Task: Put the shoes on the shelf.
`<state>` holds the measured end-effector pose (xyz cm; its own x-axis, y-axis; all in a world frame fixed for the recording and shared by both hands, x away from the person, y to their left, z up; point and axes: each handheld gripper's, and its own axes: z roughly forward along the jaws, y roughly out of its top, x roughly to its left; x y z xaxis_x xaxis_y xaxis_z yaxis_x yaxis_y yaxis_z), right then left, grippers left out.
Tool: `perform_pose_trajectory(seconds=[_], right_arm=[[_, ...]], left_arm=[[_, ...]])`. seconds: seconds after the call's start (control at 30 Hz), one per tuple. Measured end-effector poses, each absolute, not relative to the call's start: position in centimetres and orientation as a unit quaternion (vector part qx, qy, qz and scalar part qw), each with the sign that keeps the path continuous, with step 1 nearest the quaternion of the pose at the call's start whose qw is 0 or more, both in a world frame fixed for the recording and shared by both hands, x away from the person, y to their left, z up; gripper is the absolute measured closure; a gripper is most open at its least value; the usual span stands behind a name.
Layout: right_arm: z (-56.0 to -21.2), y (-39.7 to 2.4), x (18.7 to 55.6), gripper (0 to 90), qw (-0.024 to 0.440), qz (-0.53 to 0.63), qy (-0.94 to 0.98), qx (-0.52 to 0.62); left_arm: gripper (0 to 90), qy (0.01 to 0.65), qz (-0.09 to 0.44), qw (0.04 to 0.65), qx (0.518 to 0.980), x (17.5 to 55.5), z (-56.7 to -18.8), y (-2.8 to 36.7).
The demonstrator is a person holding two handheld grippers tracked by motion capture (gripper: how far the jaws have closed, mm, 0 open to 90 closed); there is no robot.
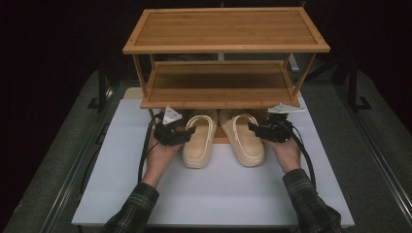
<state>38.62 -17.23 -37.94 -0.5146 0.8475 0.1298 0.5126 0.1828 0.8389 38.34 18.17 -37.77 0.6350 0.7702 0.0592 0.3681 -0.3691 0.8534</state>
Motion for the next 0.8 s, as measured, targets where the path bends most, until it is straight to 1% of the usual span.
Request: perform_pose_trajectory(seconds=[0.07, 0.13, 0.17, 0.2, 0.27, 0.3, 0.33, 0.4, 0.43, 0.47, 0.5, 0.53, 0.57, 0.6, 0.7, 0.8], right_arm=[[-37.8, -17.4, 38.4, 45.2, 0.185, 0.450, 0.747, 0.454], [-37.3, -18.1, 37.1, 45.2, 0.182, 0.459, 0.747, 0.445], [-37.3, -18.1, 37.1, 45.2, 0.182, 0.459, 0.747, 0.445], [-37.2, -18.3, 36.7, 44.5, 0.181, 0.461, 0.748, 0.442], [-37.6, -19.1, 35.4, 38.5, 0.170, 0.466, 0.753, 0.433], [-37.6, -19.1, 35.4, 38.5, 0.170, 0.466, 0.753, 0.433], [-37.8, -19.3, 35.0, 36.2, 0.166, 0.465, 0.755, 0.431], [-38.6, -19.8, 34.2, 28.7, 0.146, 0.457, 0.767, 0.426], [-38.6, -19.8, 34.2, 28.7, 0.146, 0.457, 0.767, 0.426], [-39.2, -20.2, 33.7, 23.4, 0.133, 0.450, 0.776, 0.423], [-39.2, -20.2, 33.7, 23.4, 0.133, 0.450, 0.776, 0.423], [-39.8, -20.6, 33.1, 20.6, 0.125, 0.448, 0.780, 0.419], [-39.8, -20.6, 33.1, 20.6, 0.125, 0.448, 0.780, 0.419], [-40.3, -20.9, 32.6, 18.3, 0.116, 0.447, 0.782, 0.418], [-41.2, -21.3, 32.2, 17.0, 0.101, 0.447, 0.787, 0.414], [-42.2, -21.1, 32.3, 15.1, 0.085, 0.439, 0.796, 0.408]], left_arm=[[38.4, 0.355, 0.222, 0.435, 0.797, 38.1, -37.5, 18.6], [32.8, 0.351, 0.200, 0.443, 0.800, 37.3, -37.2, 19.6], [30.7, 0.351, 0.200, 0.443, 0.800, 37.3, -37.2, 19.6], [30.7, 0.348, 0.188, 0.450, 0.801, 36.7, -37.2, 20.1], [23.7, 0.342, 0.174, 0.448, 0.807, 36.1, -37.3, 20.6], [23.7, 0.338, 0.170, 0.447, 0.811, 35.7, -37.5, 20.9], [21.3, 0.334, 0.167, 0.442, 0.815, 35.2, -37.8, 21.1], [15.2, 0.329, 0.160, 0.438, 0.821, 34.4, -38.3, 21.4], [15.2, 0.328, 0.154, 0.439, 0.822, 34.0, -38.7, 21.6], [10.9, 0.324, 0.142, 0.439, 0.826, 33.3, -39.3, 21.8], [8.4, 0.324, 0.142, 0.439, 0.826, 33.3, -39.3, 21.8], [7.2, 0.322, 0.135, 0.433, 0.831, 32.7, -40.0, 21.8], [5.0, 0.322, 0.135, 0.433, 0.831, 32.7, -40.0, 21.8], [1.3, 0.319, 0.126, 0.424, 0.838, 32.3, -40.7, 21.7], [0.0, 0.305, 0.125, 0.409, 0.851, 32.1, -41.6, 21.0], [0.0, 0.301, 0.123, 0.413, 0.851, 32.5, -42.2, 20.4]])
